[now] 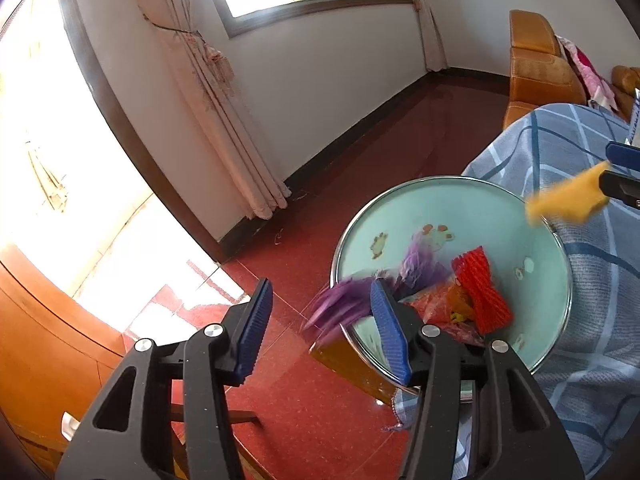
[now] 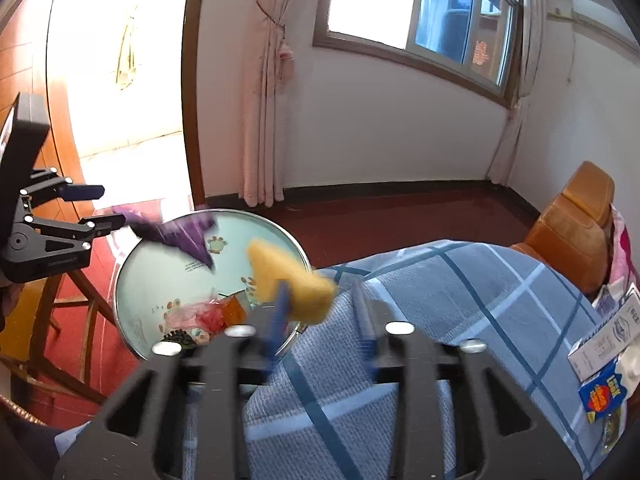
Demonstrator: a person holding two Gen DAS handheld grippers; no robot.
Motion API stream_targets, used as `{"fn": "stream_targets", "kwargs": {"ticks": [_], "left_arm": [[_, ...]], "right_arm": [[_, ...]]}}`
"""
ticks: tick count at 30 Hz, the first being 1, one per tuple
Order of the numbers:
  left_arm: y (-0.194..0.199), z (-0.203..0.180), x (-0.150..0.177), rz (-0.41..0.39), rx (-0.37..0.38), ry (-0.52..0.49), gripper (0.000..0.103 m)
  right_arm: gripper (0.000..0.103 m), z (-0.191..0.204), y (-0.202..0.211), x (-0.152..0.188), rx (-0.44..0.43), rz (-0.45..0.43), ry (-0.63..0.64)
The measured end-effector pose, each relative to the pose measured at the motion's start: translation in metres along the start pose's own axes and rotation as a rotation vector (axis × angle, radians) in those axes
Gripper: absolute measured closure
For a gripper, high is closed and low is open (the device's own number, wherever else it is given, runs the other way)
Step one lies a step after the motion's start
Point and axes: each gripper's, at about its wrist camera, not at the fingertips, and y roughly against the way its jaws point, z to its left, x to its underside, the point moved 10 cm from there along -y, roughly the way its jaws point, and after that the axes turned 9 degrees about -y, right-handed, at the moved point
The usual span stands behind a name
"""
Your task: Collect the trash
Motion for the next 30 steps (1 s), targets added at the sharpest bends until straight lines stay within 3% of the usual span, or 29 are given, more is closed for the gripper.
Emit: {"fn": "stream_targets", "kwargs": {"ticks": [1,8,9,20,30], "left_arm": [[0.001,0.000,0.000,-0.005,-0.004,0.002,0.044],[0.013,0.002,-0.003,-0.046,0.016,0.044,0.028],[0.016,0.000,-0.004,-0.054,0.016,0.051,0.021],[0.061,-0.014,-0.027,-0.185,0.065,0.086,0.014],[0.089,-0.018,-0.036,-0.249,0.064,0.085,0.007]], "right_arm": [[0.065,0.000,-0.001,0.000,-0.004,0.002,-0.005],[0.052,-0.013,0.012,0.005,0.020,-0.018,-0.043],[0.050,-0.015,0.015,0.005,0.026,-0.024,-0.051],[0.041,-0.063,0.086,0.010,0.145,-0.157,-0.180],[0.039,-0.078,0.118,0.014,0.188,-0.214,-0.229]]}}
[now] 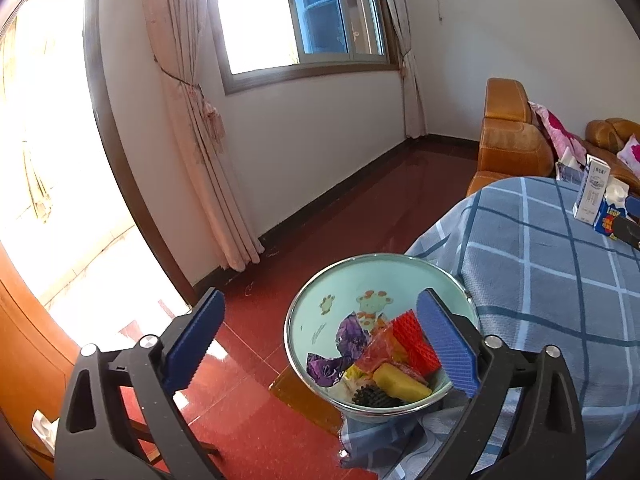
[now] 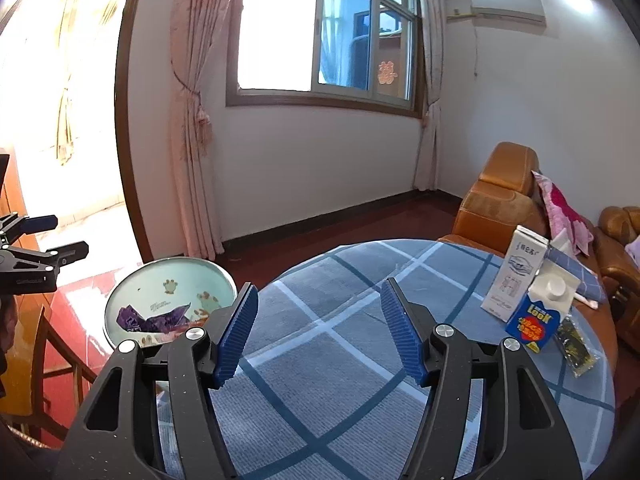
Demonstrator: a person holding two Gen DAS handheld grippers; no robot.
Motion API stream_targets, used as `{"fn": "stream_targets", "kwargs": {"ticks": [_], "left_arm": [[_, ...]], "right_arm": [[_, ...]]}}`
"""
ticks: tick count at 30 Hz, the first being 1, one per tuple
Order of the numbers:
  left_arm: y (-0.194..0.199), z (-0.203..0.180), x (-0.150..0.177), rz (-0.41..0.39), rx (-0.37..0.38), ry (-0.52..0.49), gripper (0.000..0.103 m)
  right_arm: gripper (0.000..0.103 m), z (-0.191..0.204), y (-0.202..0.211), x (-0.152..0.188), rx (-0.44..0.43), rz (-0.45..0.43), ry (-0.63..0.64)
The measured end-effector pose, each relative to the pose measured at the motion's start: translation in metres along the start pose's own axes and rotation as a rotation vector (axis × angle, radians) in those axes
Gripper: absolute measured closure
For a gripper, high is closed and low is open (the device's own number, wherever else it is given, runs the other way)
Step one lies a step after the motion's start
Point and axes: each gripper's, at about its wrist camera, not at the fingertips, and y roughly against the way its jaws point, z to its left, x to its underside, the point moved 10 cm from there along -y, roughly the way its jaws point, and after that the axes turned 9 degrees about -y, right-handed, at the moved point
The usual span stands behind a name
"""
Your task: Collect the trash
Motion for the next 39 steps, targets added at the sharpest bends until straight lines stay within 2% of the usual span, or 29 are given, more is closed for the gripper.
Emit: {"fn": "stream_targets", "kwargs": {"ticks": [39], "left_arm": [[-0.003,0.001,0.005,0.010,-0.004,-0.010,0.006]], "right_arm": [[0.032,-0.003,0.014,0.002,0.029,-0.019,0.010]]}}
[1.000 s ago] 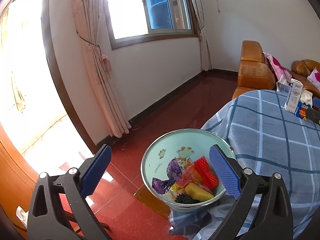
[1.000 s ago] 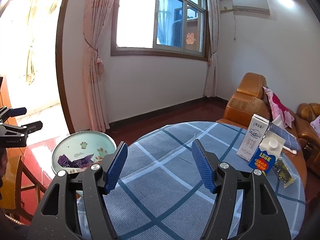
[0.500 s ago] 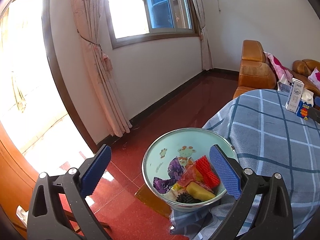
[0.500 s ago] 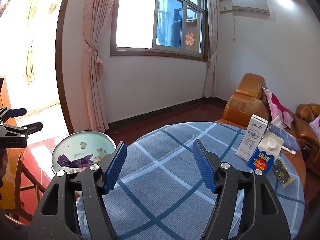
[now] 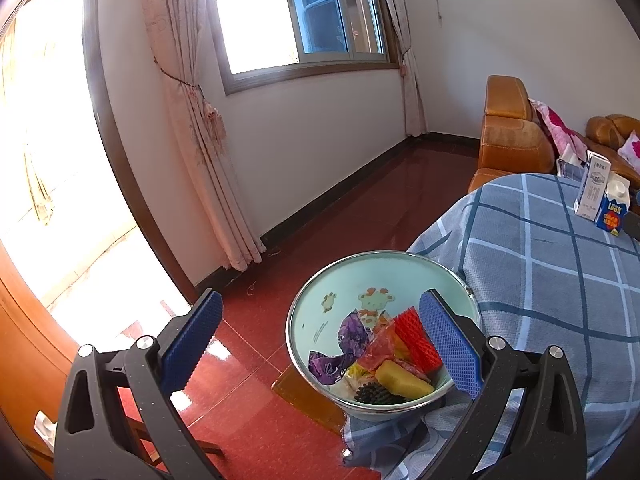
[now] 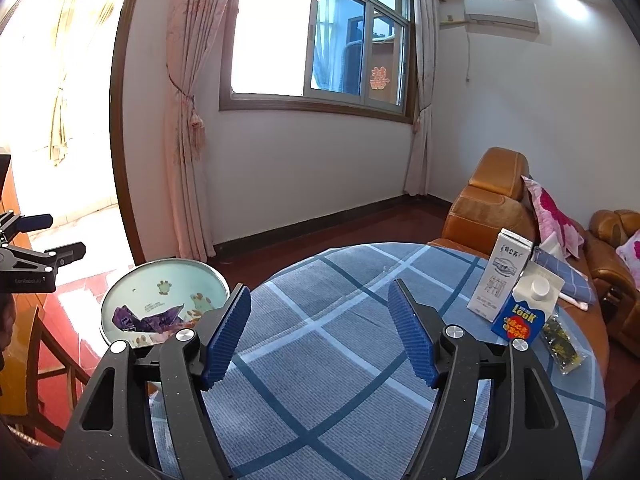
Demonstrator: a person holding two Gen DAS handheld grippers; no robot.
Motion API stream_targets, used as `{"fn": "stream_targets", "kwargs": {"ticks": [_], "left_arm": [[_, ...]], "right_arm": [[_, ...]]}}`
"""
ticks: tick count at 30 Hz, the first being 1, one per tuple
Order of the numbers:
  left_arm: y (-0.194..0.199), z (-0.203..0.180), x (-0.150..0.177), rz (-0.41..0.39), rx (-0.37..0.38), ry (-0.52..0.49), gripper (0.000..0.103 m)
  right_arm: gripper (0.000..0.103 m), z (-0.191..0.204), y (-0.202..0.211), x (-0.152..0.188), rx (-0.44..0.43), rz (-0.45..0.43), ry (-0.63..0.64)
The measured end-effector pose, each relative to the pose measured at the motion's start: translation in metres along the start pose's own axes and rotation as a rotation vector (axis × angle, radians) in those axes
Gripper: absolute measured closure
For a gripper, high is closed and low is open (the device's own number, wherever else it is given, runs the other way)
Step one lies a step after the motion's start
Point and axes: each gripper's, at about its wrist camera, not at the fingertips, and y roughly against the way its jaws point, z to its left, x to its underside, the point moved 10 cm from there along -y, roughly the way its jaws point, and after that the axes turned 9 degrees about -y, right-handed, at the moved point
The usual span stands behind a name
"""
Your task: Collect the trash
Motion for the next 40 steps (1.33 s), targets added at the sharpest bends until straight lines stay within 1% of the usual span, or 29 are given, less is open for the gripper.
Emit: {"fn": "stream_targets", "kwargs": {"ticks": [12,17,28,36,40], "left_arm": [[0.003,-0.002,-0.003,-0.017,0.002,-0.004,0.006],[0.005,-0.007,-0.006,-0.022,0.005,-0.025,0.006],[0.006,-0.011,-0.005,-0.029,0.015,-0.036,0.006],[-0.001,-0.019,0.001,0.009,0.038,-0.037,0.006],[-0.004,-0.025,0.003,0.023,0.058,-0.032,0.006]], "right_arm": [[0.030,-0.004,0.005,-0.005,0.019,-0.022,0.001],[0.029,-0.004,0.007,-0.007,0.023,-0.031,0.006],[0.029,-0.005,0.008,-0.004,0.025,-0.025,0.003],[0.026,-0.008,0.006,0.004,0.026,-0.012,-0.003],[0.025,-0.018,0.004,0.011,0.041,0.006,-0.014]]}}
